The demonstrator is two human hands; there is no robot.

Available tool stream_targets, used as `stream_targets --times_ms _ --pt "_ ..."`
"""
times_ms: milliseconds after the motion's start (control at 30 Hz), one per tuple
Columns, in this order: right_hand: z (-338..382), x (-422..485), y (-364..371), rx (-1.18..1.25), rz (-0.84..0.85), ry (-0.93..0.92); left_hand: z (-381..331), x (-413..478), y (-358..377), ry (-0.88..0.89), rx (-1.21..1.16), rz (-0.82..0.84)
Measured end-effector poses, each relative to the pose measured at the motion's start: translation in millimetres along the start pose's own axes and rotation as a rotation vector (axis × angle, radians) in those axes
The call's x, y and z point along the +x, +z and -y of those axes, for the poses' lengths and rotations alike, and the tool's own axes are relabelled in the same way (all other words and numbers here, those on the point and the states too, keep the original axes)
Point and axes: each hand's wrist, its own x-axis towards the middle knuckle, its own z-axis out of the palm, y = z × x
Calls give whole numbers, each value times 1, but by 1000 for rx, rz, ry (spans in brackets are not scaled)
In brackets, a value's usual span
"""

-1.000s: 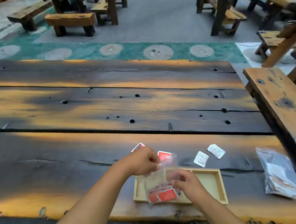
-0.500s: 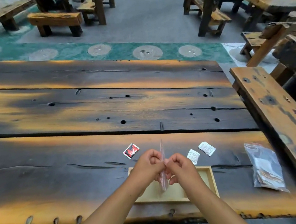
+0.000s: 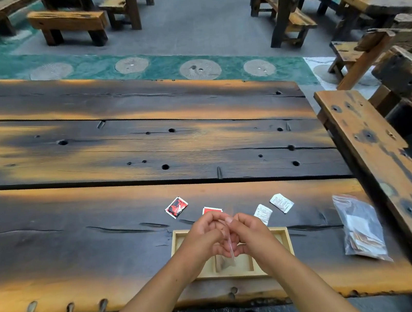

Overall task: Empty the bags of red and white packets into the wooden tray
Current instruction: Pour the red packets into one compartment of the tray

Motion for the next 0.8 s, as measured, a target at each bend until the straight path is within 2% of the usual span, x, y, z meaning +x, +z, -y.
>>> stream_targets --times_ms 267,533,800 --pt "-1 4 -1 3 15 -18 -1 7 -3 -42 -29 -48" --pt "1 4 0 -159 87 -101 -4 18 -10 -103 210 -36" --pt "1 3 -2 -71 65 -46 -6 20 -10 -123 240 -101"
